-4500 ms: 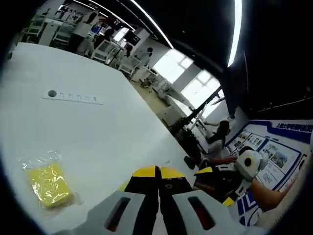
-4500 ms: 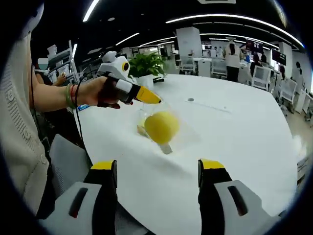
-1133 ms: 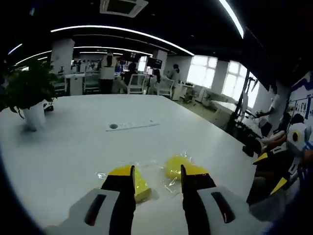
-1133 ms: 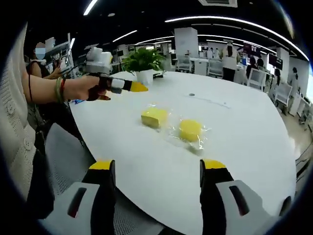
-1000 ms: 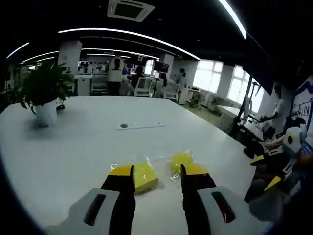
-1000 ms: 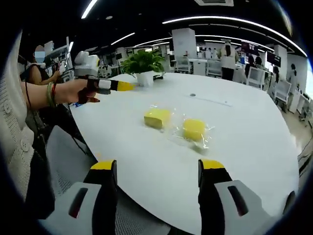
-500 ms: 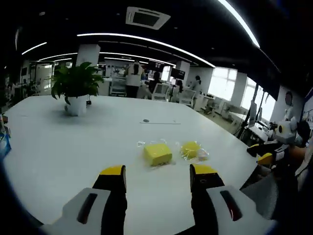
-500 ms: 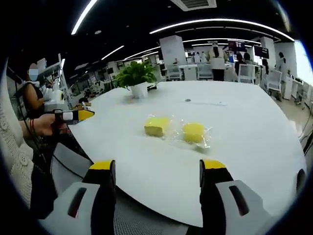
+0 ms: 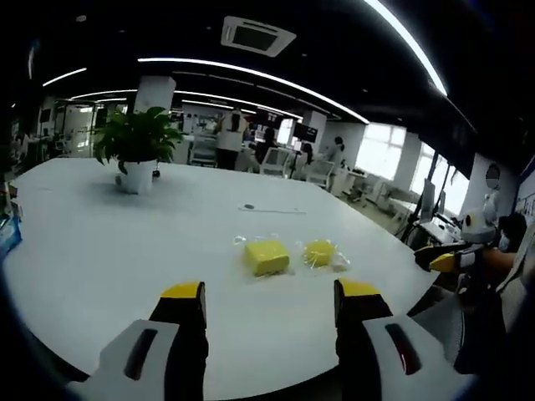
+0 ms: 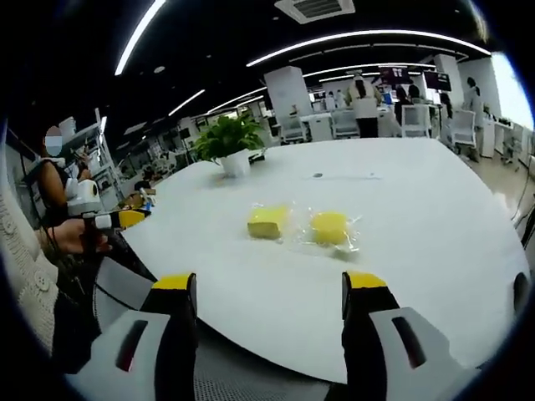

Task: Compare the silicone blocks by pressing each to a similar depth, holding the contact briefly, and releasing to observe deformation and rebound differences across the visible hardness samples.

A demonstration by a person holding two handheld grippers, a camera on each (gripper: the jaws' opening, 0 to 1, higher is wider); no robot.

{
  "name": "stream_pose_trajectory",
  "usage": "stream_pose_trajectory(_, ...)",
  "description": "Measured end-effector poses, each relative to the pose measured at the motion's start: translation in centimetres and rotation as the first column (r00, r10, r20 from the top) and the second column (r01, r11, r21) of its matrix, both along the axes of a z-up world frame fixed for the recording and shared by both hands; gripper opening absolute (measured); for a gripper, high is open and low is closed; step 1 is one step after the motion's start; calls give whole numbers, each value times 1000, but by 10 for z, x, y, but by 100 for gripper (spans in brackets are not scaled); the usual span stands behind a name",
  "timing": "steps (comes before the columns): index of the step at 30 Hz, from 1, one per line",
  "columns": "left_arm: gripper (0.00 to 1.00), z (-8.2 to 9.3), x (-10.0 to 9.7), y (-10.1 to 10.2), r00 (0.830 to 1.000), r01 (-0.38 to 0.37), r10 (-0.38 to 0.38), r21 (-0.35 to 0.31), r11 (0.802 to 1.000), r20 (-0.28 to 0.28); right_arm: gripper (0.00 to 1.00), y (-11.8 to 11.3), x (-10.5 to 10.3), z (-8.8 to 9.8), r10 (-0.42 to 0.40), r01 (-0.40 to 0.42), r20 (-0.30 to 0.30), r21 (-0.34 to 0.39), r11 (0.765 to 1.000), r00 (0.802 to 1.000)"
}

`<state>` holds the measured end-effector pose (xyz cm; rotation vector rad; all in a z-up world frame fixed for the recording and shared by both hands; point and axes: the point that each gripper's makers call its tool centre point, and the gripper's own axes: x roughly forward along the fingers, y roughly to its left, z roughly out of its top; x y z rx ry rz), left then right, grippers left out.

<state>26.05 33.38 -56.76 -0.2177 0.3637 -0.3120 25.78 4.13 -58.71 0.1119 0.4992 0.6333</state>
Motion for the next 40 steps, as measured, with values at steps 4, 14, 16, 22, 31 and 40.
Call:
stream_pose_trajectory(4, 63, 1, -2, 3, 1000, 4, -4, 6, 1000, 6, 64, 3, -3, -2, -8, 8, 16, -12, 1000, 1000)
stream_pose_trajectory(14, 63, 2, -2, 9, 999, -40, 40, -21, 999, 2, 62, 8, 2, 2, -18, 17, 23, 25, 1000, 1000)
stream_pose_trajectory(16, 63, 1, -2, 10, 999, -43, 43, -28, 999, -2, 63, 10, 3, 3, -13, 13, 23, 31, 999, 1000)
stream_pose_trajectory(22, 65, -3, -1, 9, 999, -46, 46, -20, 999, -20, 63, 11, 3, -2, 4, -4, 19, 0, 1000, 1000)
stream_pose_trajectory(31, 65, 1, 1, 7, 998, -61, 60, -30, 998, -22, 63, 8, -2, -9, 0, 0, 2, -8, 1000, 1000)
stream_pose_trajectory(40, 65, 0, 3, 10, 997, -72, 71, -48, 996, -30, 63, 13, -3, -9, 18, -18, 2, -5, 1000, 1000)
